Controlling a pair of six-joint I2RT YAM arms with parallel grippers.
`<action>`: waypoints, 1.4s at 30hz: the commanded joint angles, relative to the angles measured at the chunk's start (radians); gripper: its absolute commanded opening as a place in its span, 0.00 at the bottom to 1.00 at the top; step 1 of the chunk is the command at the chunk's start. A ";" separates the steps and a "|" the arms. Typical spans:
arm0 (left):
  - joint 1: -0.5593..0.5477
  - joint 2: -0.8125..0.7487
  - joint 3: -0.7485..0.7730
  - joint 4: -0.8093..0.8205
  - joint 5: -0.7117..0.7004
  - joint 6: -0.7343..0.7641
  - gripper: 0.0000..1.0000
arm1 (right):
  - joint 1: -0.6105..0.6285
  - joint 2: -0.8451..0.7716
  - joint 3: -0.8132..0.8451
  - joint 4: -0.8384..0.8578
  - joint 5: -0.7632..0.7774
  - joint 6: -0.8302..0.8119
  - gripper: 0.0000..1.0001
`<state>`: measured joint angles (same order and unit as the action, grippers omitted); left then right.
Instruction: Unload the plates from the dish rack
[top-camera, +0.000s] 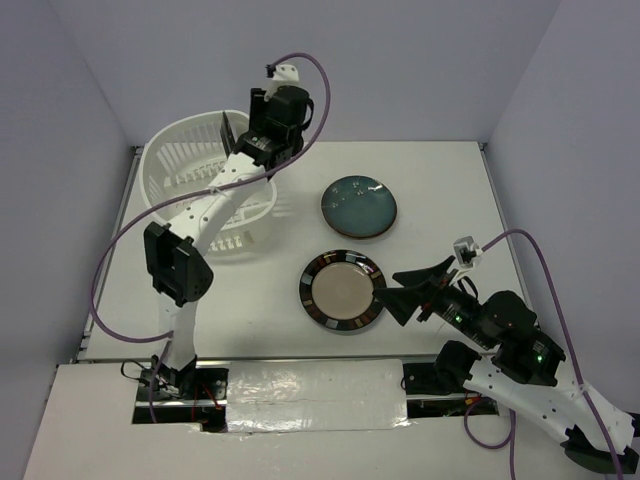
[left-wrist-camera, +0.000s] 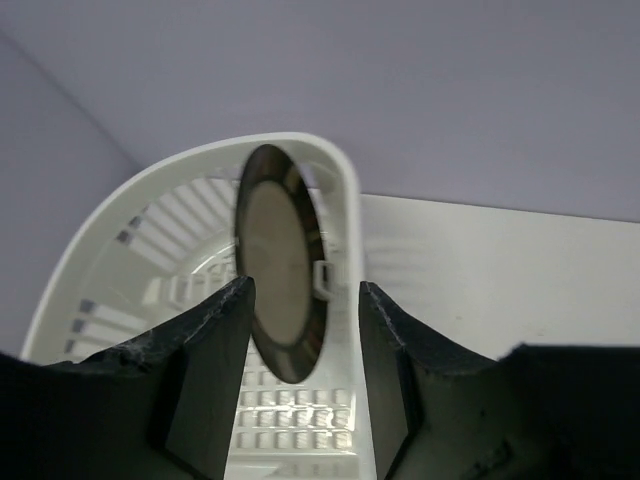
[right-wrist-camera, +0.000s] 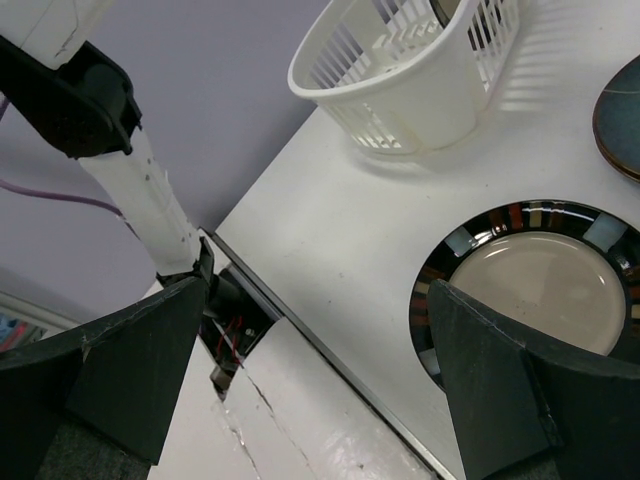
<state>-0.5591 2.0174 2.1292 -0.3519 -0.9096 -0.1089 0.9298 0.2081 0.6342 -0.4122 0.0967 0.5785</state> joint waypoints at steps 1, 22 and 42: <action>0.089 0.035 0.051 -0.101 -0.118 -0.012 0.58 | 0.007 -0.024 0.038 0.013 -0.008 -0.008 0.99; 0.232 0.162 -0.014 -0.081 0.038 -0.179 0.53 | 0.007 0.005 0.035 0.018 -0.002 -0.012 0.99; 0.260 0.256 0.121 -0.094 -0.014 -0.132 0.00 | 0.006 0.004 0.030 0.024 -0.006 -0.012 0.99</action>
<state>-0.3031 2.2395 2.1399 -0.4633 -0.8783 -0.2859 0.9298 0.2024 0.6357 -0.4122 0.0933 0.5785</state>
